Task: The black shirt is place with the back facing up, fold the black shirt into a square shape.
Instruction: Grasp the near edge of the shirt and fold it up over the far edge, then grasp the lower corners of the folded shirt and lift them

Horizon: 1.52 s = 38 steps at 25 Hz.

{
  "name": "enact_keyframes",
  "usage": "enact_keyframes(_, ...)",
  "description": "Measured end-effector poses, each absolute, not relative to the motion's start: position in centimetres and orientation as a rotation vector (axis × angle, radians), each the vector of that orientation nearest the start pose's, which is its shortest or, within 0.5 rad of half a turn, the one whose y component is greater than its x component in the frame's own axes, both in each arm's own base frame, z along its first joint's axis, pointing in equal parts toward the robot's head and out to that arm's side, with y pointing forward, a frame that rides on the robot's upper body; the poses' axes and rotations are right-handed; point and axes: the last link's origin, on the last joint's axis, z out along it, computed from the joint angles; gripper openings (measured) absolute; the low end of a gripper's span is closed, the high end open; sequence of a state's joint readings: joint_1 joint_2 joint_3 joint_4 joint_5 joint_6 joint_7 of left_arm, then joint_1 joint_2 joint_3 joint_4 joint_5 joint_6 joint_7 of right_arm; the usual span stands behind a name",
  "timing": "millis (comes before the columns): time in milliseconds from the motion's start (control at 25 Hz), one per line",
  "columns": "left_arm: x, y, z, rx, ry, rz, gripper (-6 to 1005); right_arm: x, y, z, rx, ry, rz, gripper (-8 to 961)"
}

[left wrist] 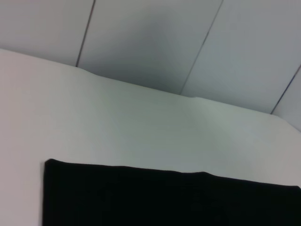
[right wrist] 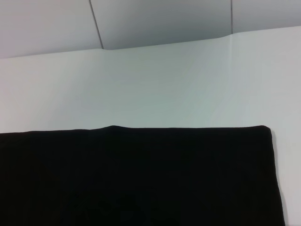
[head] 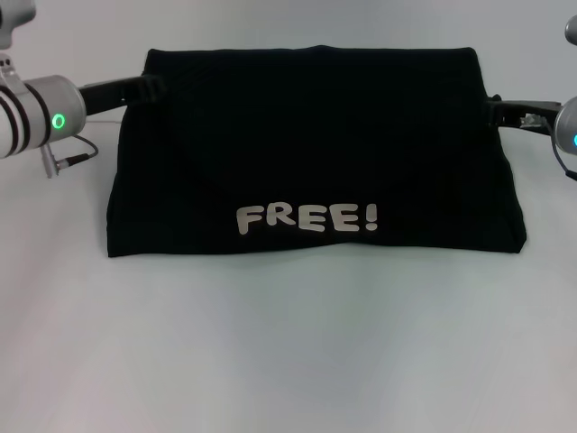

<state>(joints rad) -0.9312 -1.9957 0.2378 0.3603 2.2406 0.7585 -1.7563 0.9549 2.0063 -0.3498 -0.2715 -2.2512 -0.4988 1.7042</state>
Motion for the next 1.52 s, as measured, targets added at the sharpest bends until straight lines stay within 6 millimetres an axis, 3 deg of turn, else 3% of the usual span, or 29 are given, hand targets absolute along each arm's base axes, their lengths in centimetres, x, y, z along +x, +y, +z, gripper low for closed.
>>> enact_keyframes(360, -24.2, 47.3, 0.7, -2.005, -1.176, -0.586, 69, 26.8, 47.8, 0.7, -1.881, 1.117, 0.37, 36)
enact_keyframes(600, -23.7, 46.7, -1.1, -2.031, -1.184, -0.567, 69, 27.9, 47.0, 1.3, -1.814, 1.164, 0.448, 193)
enact_keyframes(880, -23.9, 46.6, -1.7, -2.021, -1.19, -0.538, 69, 27.6, 46.3, 2.1, -1.828, 1.161, 0.568, 408)
enact_keyframes(1320, -25.2, 47.2, -0.9, -1.946, -1.151, -0.416, 212, 27.1, 46.1, 1.5, -1.857, 1.162, 0.588, 664)
enact_keyframes(1520, -26.1, 47.3, 0.2, -1.906, -1.128, -0.39, 404, 26.7, 46.2, 1.3, -1.855, 1.166, 0.621, 693)
